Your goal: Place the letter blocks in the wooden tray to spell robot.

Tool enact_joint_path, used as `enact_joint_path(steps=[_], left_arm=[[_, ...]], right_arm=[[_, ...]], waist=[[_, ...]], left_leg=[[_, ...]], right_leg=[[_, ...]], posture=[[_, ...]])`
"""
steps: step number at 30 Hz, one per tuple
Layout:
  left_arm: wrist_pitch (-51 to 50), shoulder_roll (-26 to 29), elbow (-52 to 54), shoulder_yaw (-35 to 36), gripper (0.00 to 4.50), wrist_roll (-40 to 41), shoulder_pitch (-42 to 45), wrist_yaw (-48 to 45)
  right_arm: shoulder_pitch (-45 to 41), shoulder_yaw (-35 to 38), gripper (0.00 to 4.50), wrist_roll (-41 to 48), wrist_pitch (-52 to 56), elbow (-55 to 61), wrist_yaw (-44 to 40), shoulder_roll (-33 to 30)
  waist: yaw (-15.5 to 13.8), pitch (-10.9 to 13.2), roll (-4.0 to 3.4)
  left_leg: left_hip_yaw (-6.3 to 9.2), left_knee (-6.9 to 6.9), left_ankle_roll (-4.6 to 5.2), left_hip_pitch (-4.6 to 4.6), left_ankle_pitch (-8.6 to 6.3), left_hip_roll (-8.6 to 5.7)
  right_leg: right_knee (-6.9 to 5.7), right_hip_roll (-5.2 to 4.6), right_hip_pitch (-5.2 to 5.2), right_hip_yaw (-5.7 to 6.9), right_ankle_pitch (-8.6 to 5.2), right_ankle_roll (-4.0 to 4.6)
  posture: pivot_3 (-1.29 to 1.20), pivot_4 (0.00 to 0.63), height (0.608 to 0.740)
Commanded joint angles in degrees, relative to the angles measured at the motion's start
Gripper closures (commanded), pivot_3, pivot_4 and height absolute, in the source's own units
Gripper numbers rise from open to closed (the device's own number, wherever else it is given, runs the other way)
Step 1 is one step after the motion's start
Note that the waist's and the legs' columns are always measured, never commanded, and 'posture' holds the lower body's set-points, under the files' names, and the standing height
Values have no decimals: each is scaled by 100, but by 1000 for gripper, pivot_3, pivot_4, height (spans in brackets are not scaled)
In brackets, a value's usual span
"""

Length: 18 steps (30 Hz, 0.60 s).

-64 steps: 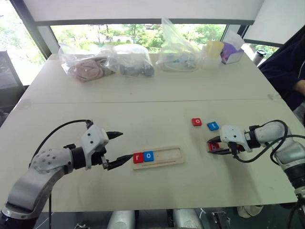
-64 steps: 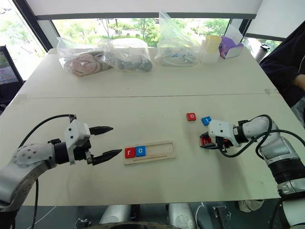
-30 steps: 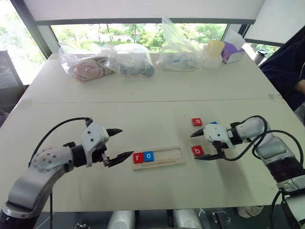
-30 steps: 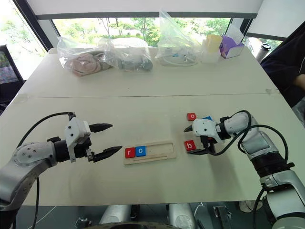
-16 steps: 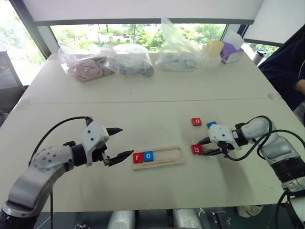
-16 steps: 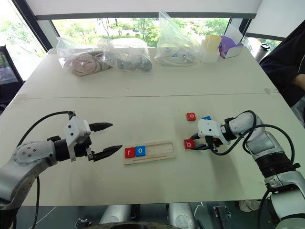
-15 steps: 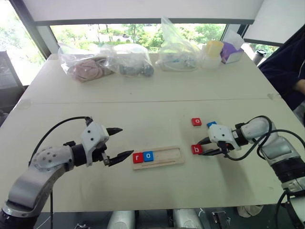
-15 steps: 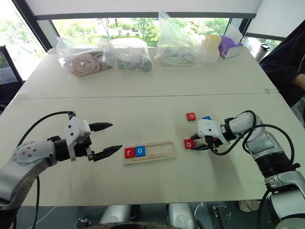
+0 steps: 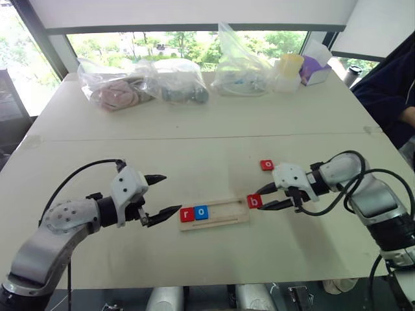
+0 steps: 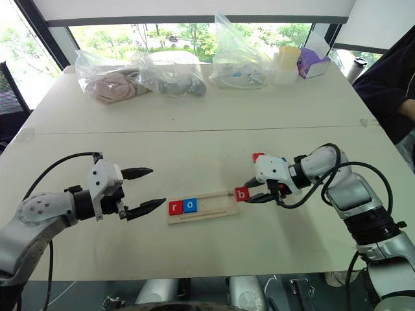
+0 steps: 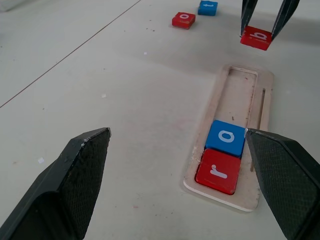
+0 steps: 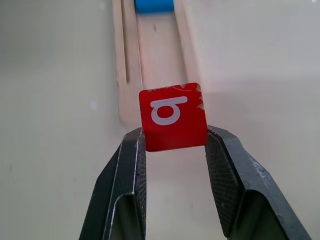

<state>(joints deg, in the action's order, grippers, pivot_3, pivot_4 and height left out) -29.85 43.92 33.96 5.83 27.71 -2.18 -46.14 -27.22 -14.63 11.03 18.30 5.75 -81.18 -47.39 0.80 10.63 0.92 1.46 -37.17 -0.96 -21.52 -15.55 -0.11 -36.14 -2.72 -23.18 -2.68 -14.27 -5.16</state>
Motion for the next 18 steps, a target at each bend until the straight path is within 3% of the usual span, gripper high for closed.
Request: enact_joint_path(steps=[1,9,18], left_arm=[[41,57,219,84,0,43,-35,-26],[-58,23,602,82,0,143,-336,64],[-103,39,813,37,0,201,-478,33]], right_arm=[[-77,-213,3393,-10,223,334,194,226],[-235,-636,3393,-343,578,466,758,751],[-188,-865,3393,-438,782,698,1018,850]], waist=[[-1,0,0],[-4,0,0],[-1,1,0]], left_leg=[[0,0,0,0,0,0],[0,0,0,-4,0,-2],[1,1,0,-5,0,-2]], right_leg=[[0,0,-1,0,0,0],[2,-6,-4,0,0,0],[2,-6,-5,1,-1,1]], posture=[[0,150,740],[0,150,740],[0,150,740]])
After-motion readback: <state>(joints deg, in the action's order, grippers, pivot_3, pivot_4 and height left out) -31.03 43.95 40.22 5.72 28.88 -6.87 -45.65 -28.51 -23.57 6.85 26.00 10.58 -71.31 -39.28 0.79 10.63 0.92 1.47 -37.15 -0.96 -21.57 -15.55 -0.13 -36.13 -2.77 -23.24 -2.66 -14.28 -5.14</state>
